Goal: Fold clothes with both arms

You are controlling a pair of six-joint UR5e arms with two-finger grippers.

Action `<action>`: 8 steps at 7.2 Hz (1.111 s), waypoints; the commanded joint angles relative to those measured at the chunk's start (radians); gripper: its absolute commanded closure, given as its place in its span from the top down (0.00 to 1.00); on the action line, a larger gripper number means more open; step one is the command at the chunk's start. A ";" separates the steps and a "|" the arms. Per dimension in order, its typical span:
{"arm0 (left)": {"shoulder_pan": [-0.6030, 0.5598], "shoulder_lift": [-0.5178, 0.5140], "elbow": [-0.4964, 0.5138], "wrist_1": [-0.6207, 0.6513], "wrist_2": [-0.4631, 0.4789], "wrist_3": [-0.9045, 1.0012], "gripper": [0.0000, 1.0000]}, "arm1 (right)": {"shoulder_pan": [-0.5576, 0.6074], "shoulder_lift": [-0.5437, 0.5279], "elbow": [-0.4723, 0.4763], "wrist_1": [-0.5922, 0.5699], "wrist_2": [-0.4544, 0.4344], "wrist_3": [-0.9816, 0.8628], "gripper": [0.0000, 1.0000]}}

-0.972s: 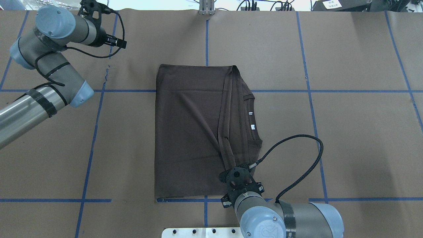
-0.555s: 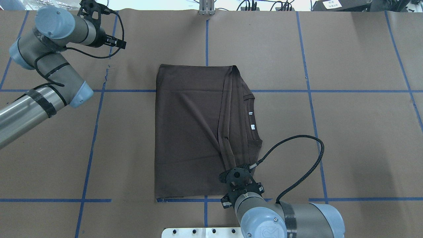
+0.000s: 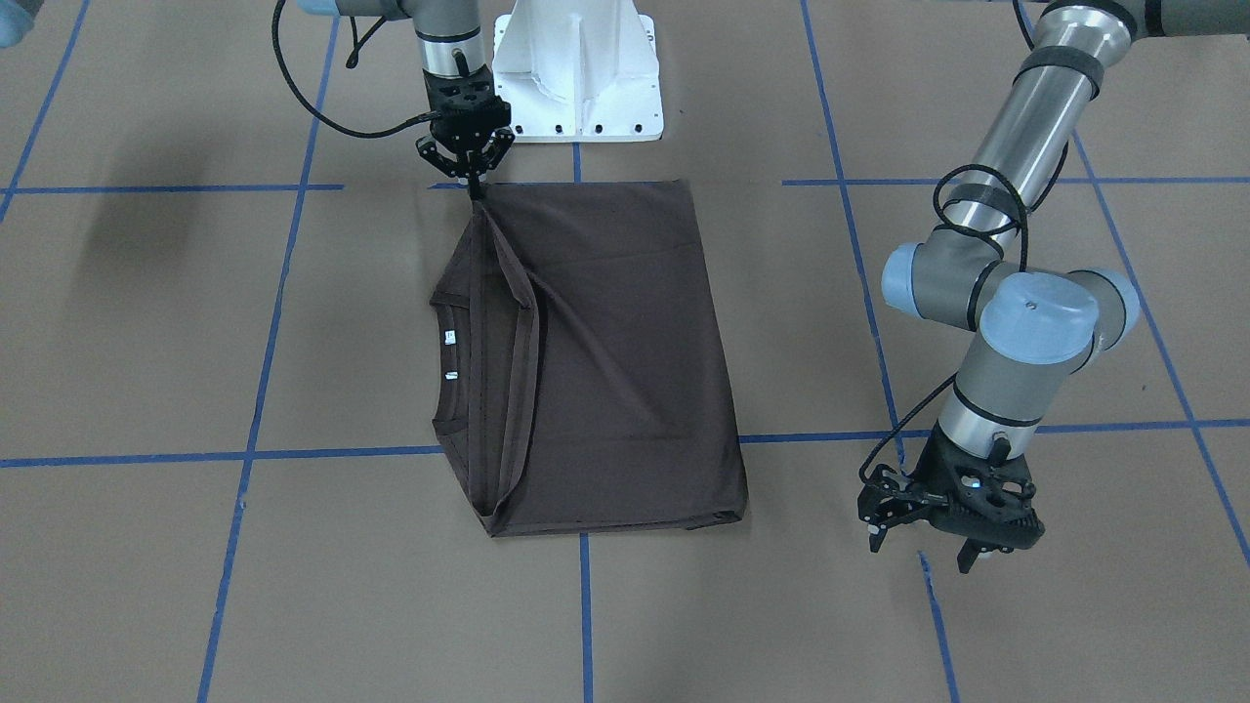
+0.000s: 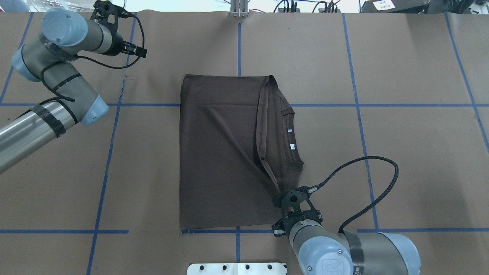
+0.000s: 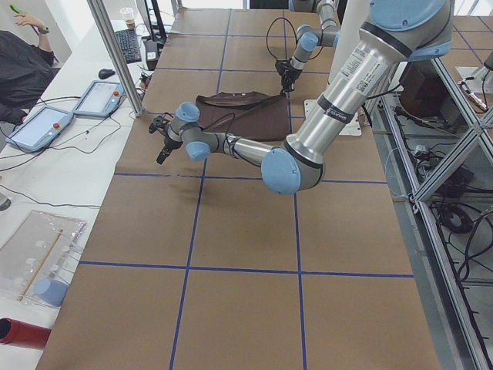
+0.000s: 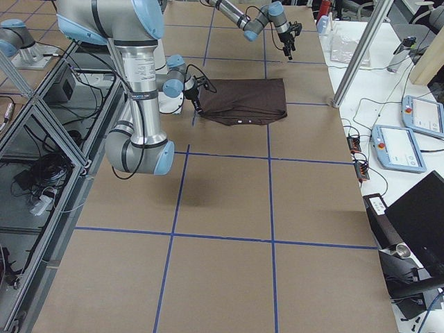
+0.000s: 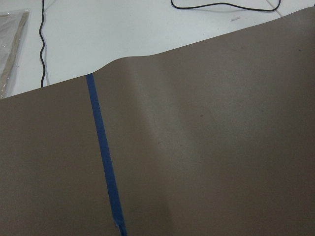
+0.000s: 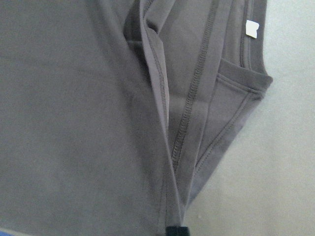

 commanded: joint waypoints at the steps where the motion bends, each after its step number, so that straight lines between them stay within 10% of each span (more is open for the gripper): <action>1: 0.000 0.000 0.000 0.000 0.000 0.001 1.00 | -0.038 -0.036 0.018 -0.002 -0.018 0.116 0.00; 2: 0.000 0.000 0.000 0.000 -0.001 0.001 1.00 | -0.056 -0.040 0.015 -0.002 -0.035 0.164 0.00; 3: 0.002 0.000 0.000 0.000 0.000 -0.001 1.00 | -0.070 -0.044 0.012 -0.002 -0.038 0.223 0.23; 4: 0.002 0.000 -0.002 0.000 0.000 -0.001 1.00 | -0.070 -0.041 0.012 0.000 -0.038 0.231 0.99; 8: 0.081 0.047 -0.150 0.017 -0.003 -0.137 1.00 | 0.058 -0.138 0.066 0.379 0.057 0.218 1.00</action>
